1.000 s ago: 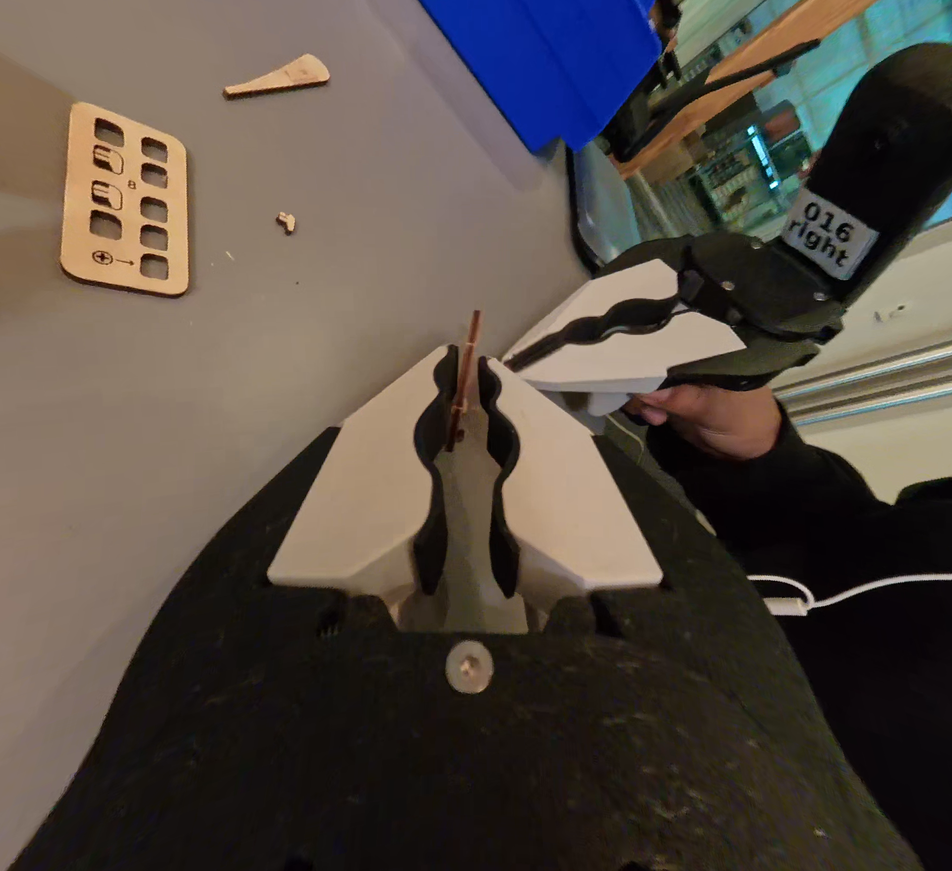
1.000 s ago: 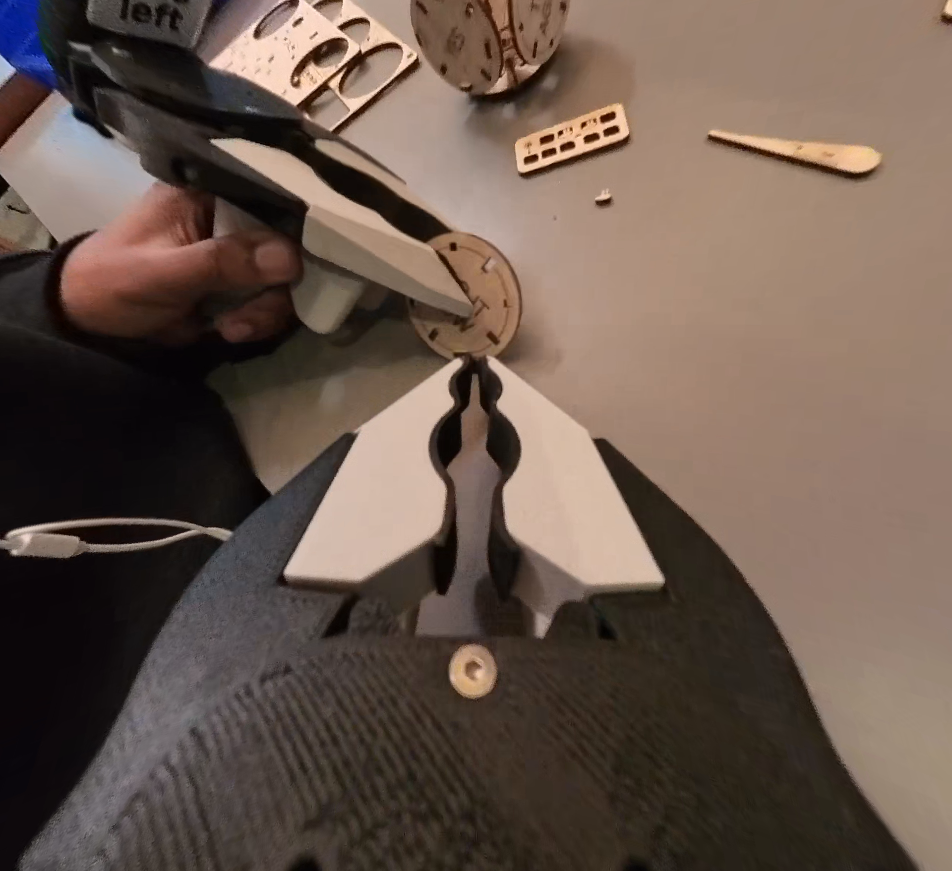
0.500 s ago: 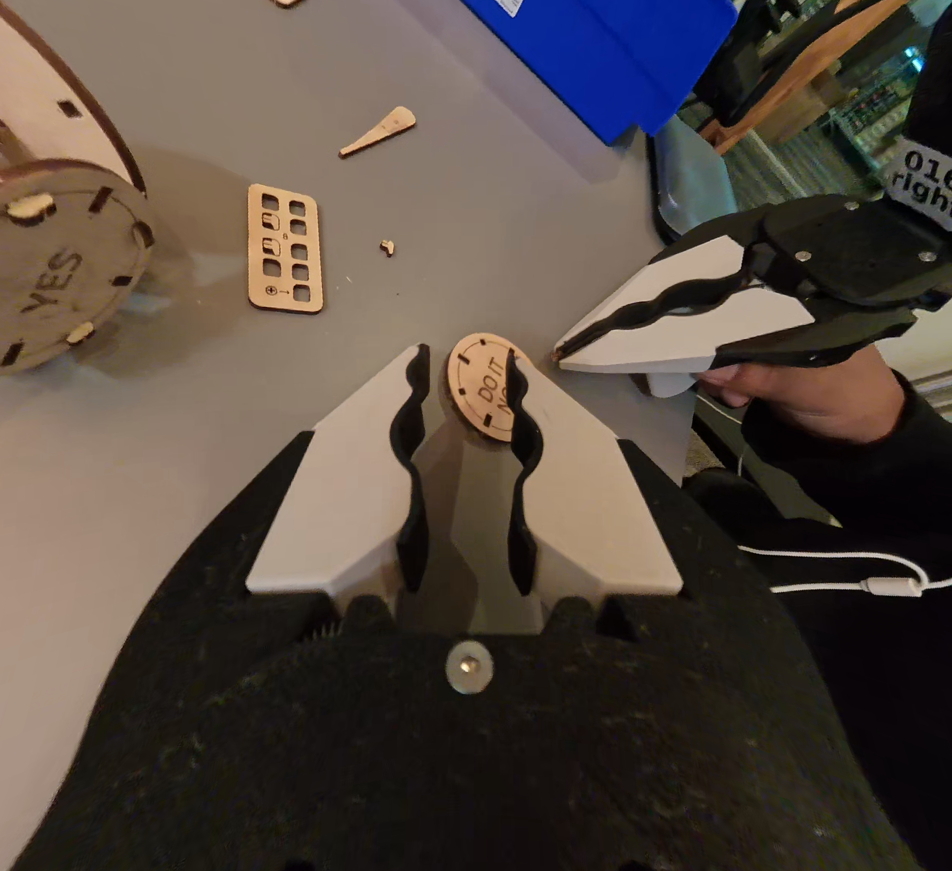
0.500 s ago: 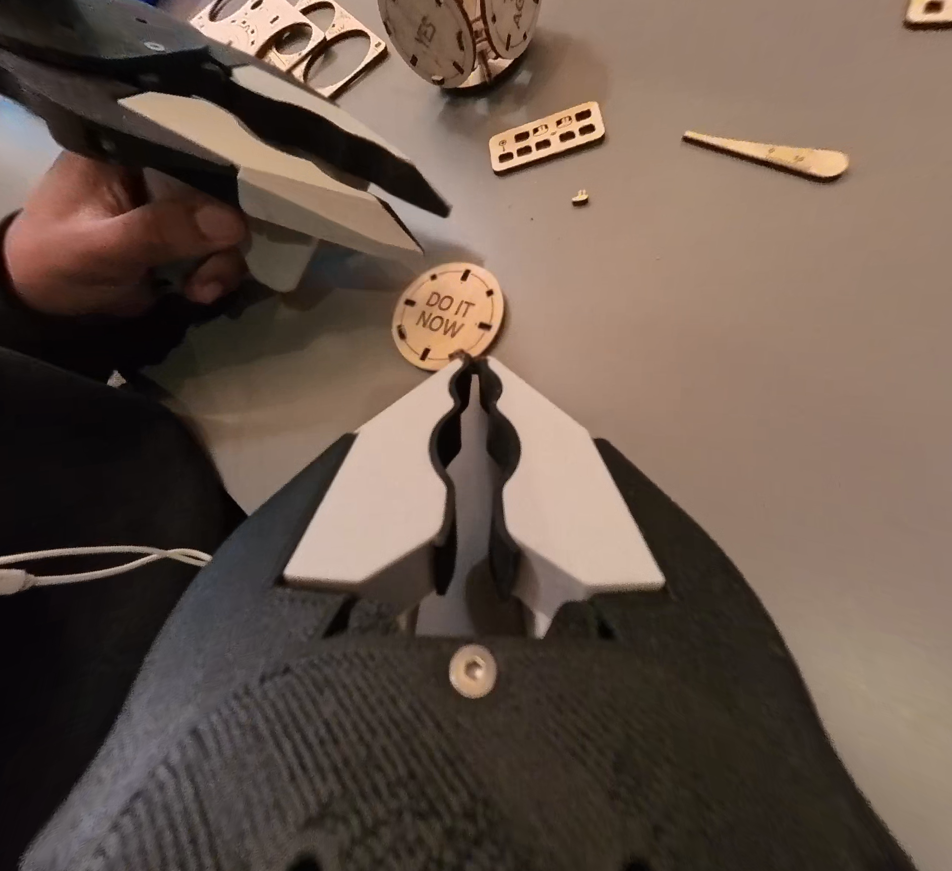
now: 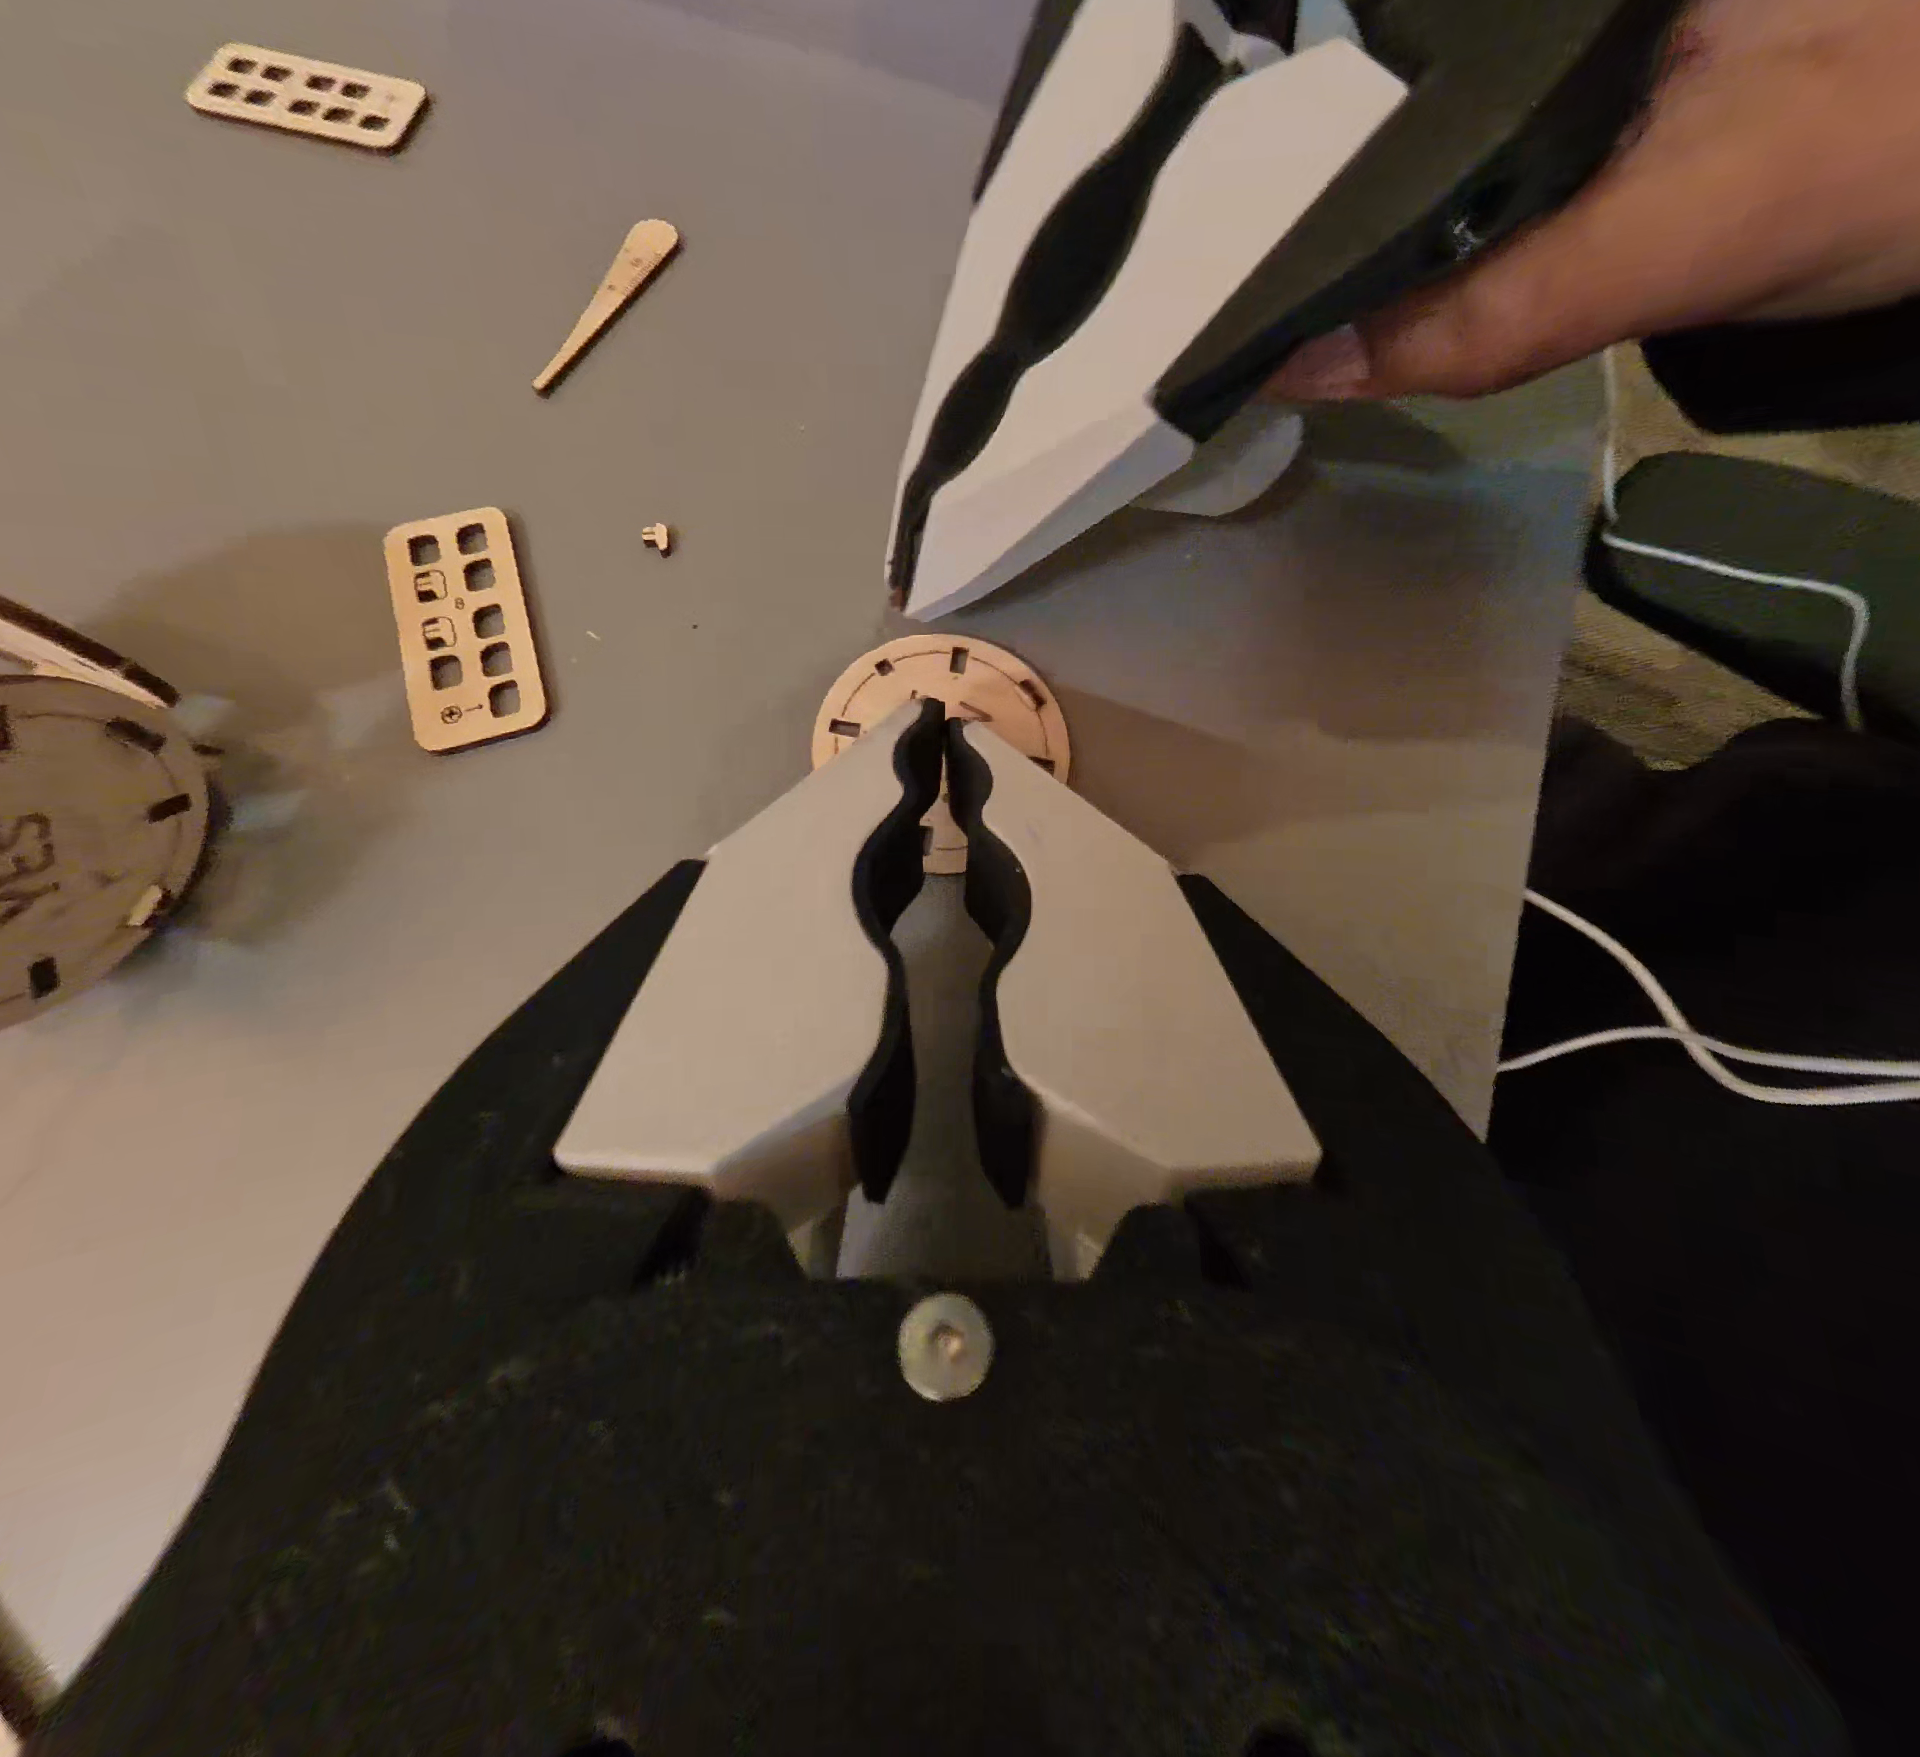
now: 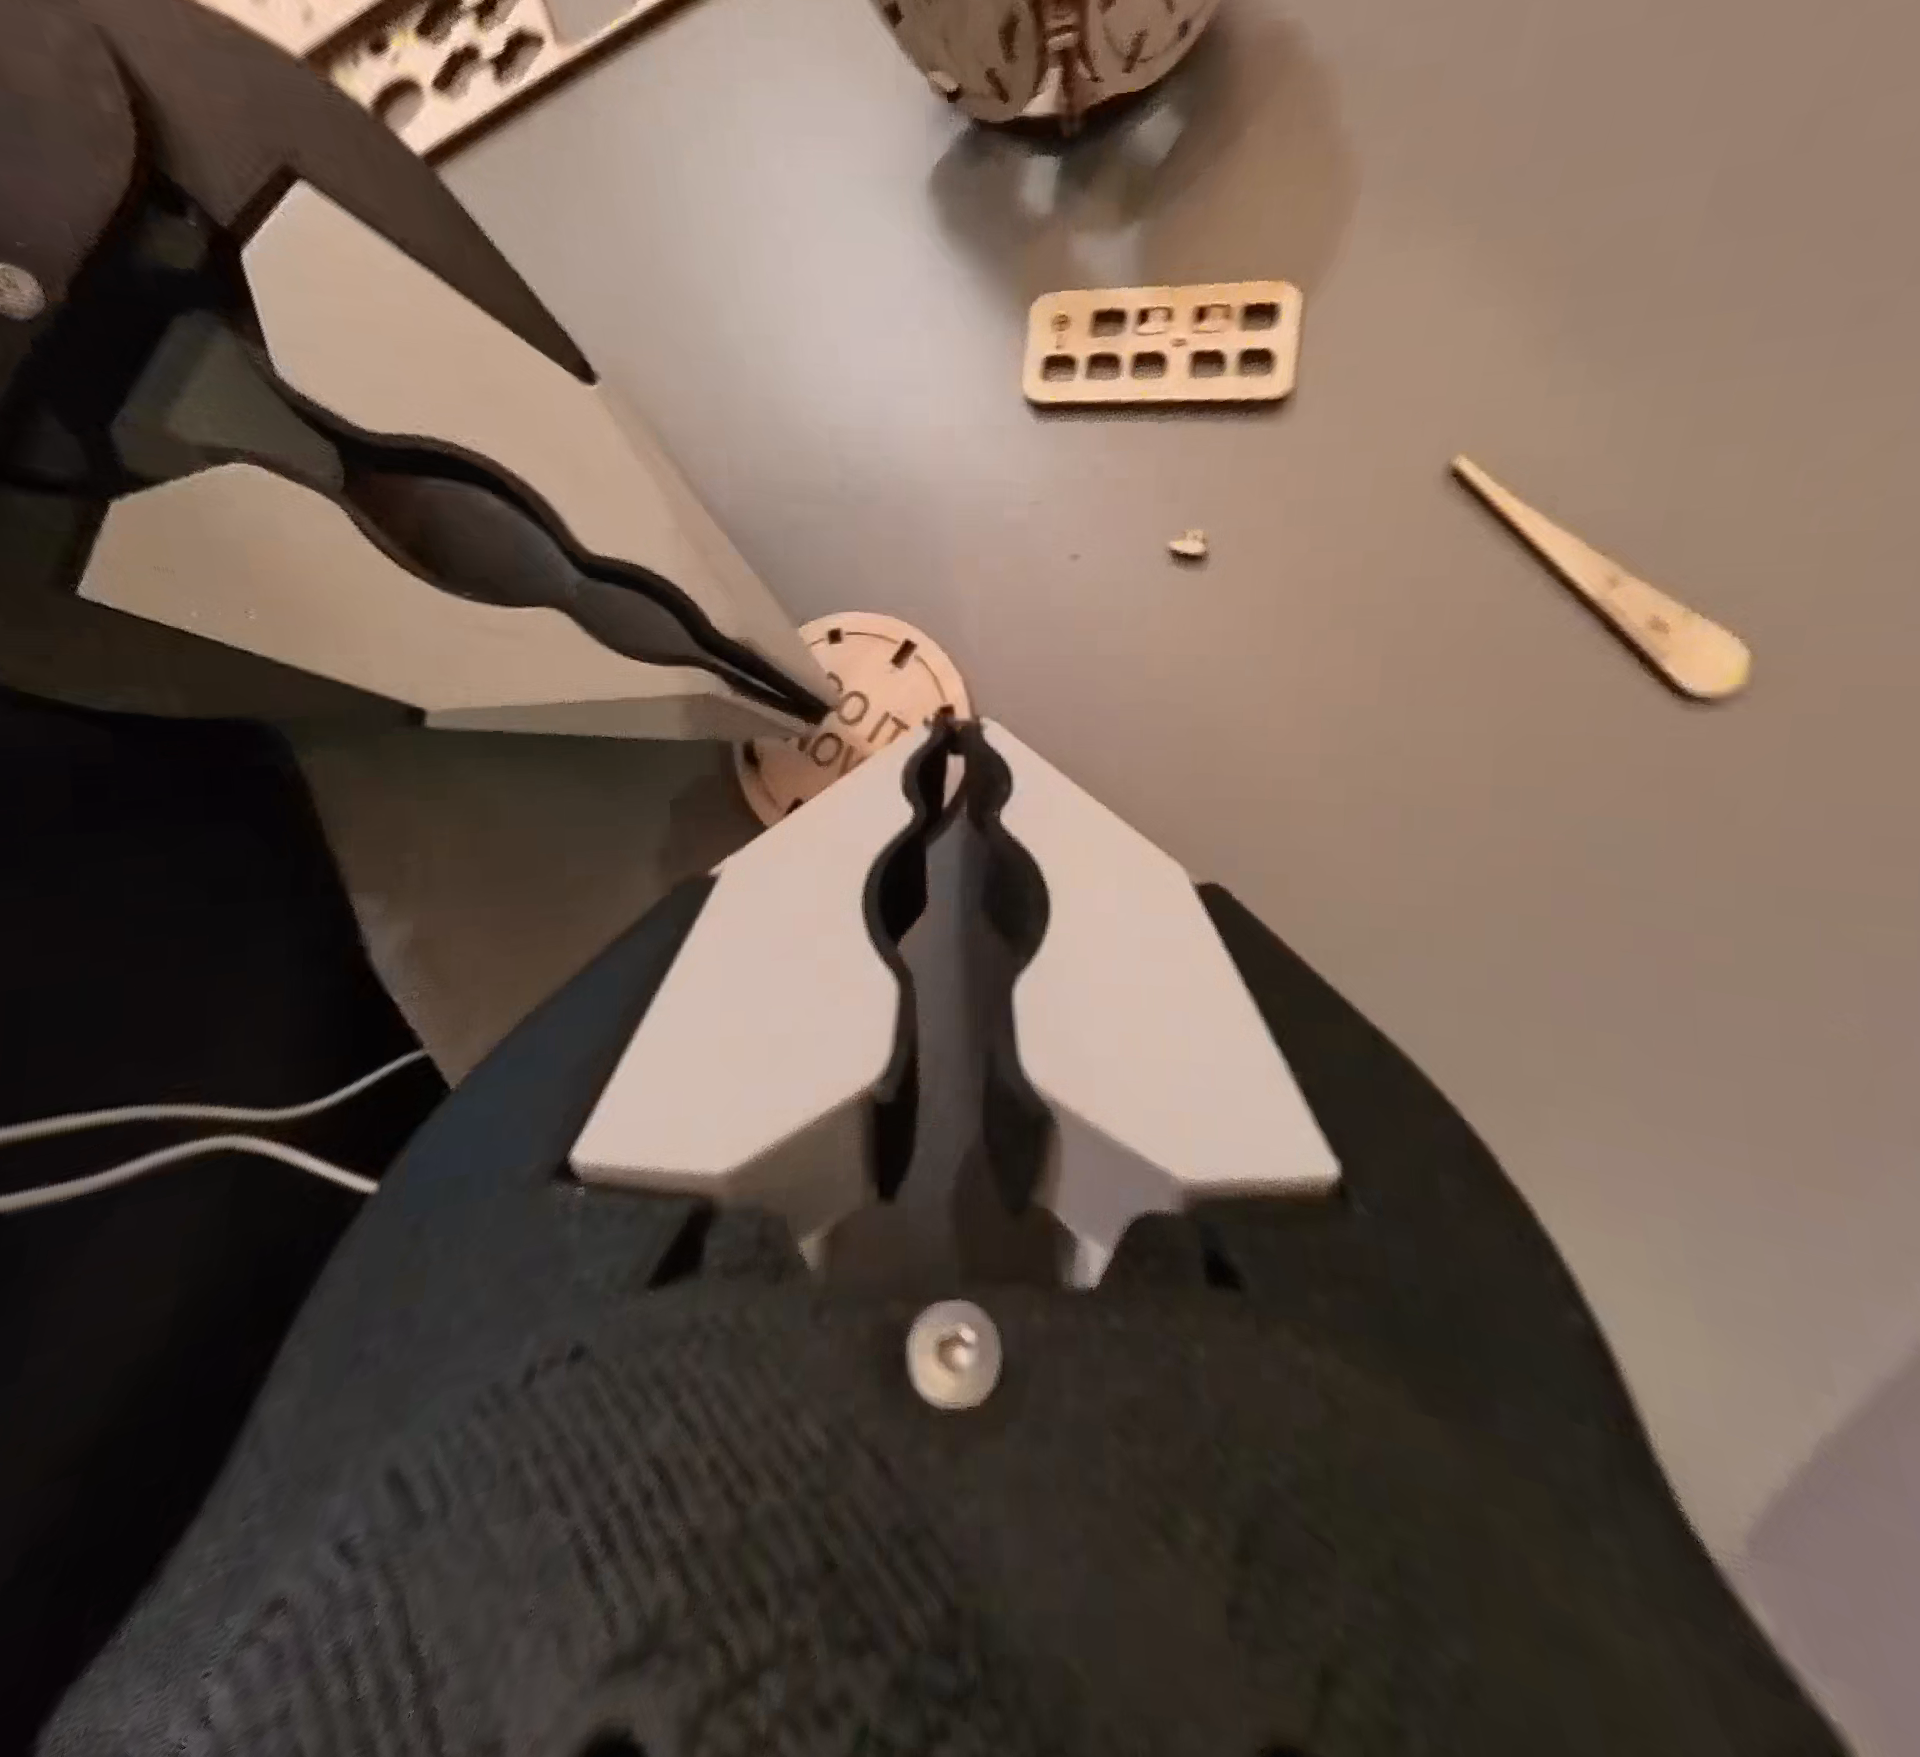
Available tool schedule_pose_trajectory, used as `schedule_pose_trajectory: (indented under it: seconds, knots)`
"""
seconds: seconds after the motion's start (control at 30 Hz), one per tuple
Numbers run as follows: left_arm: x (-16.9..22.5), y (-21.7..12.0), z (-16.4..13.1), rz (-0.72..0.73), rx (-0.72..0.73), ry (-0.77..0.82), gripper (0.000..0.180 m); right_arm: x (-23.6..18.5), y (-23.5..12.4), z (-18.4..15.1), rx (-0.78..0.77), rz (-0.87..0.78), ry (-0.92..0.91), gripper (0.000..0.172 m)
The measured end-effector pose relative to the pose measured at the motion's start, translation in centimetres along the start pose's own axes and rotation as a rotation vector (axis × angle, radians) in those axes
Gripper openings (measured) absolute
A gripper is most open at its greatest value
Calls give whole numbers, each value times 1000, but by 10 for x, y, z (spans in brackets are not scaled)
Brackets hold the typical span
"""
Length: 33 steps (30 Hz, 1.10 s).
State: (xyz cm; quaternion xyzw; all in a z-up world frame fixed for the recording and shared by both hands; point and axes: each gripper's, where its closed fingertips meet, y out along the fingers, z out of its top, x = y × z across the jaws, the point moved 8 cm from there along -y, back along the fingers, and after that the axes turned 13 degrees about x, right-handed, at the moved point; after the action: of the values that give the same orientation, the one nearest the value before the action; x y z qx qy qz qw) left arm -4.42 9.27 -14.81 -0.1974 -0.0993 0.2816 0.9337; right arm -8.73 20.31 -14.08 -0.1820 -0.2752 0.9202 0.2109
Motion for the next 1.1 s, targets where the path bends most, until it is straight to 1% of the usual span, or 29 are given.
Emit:
schedule_pose_trajectory:
  seconds: [0.17, 0.27, 0.37, 0.63, 0.73, 0.87, 0.97, 1.1]
  knots:
    - [6, 5, -4, 59, -56, 102, 0, -5, 8, 8, -140, 20, -124, 1]
    - [11, 7, -6, 108, -77, 185, 0, -5, 10, 11, -177, 34, -146, 1]
    - [13, 8, -6, 130, -79, 228, 0, -5, 13, 12, -209, 41, -146, 1]
    - [11, 7, -6, 89, -77, 183, 0, -5, 19, 17, -329, 55, -153, 1]
    - [12, 7, -6, 98, -77, 201, 0, -7, 22, 20, -387, 64, -166, 1]
    - [16, 7, -8, 123, -80, 281, 0, -8, 25, 24, -450, 55, -211, 1]
    - [15, 7, -8, 117, -80, 273, 0, -8, 27, 26, -496, 68, -203, 1]
    - [14, 7, -8, 106, -80, 253, 0, -6, 29, 27, -522, 89, -182, 1]
